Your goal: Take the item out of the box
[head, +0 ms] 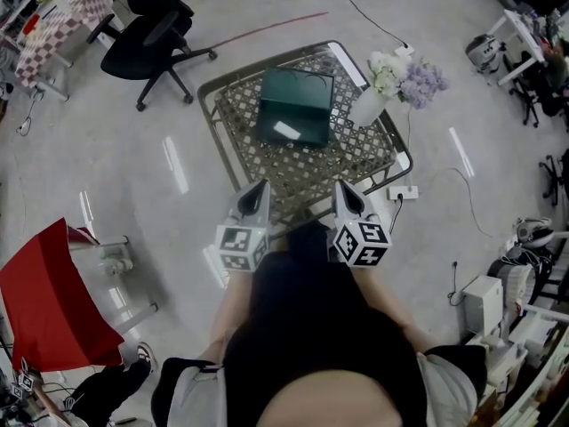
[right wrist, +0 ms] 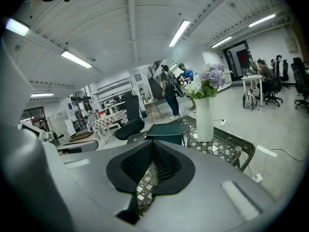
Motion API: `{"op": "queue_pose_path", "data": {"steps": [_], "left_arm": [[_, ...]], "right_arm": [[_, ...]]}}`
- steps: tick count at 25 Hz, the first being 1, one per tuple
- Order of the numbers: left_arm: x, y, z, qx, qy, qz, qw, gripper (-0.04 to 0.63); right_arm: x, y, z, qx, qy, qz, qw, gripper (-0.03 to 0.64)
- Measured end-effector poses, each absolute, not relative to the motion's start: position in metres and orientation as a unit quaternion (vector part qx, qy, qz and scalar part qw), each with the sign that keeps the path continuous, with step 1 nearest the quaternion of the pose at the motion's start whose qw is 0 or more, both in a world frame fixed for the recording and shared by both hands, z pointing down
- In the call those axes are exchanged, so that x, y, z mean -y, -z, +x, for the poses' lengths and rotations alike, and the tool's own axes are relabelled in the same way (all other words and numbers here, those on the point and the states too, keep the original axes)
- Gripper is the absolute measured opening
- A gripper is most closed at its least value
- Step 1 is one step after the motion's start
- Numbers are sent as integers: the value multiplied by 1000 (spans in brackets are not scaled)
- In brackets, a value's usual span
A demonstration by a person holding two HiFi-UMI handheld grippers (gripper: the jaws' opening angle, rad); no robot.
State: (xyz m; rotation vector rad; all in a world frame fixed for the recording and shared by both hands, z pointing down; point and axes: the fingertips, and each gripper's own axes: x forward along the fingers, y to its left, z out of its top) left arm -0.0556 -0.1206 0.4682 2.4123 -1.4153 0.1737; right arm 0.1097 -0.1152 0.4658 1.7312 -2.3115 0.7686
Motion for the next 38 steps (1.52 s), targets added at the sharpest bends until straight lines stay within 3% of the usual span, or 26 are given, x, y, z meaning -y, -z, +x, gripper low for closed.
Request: {"op": "queue_pose_path", "data": {"steps": [38], "left_arm": [[236, -520, -49, 564, -99, 788, 227, 9]], "right_arm": [[266, -510, 109, 801, -312, 494, 131, 1]]}}
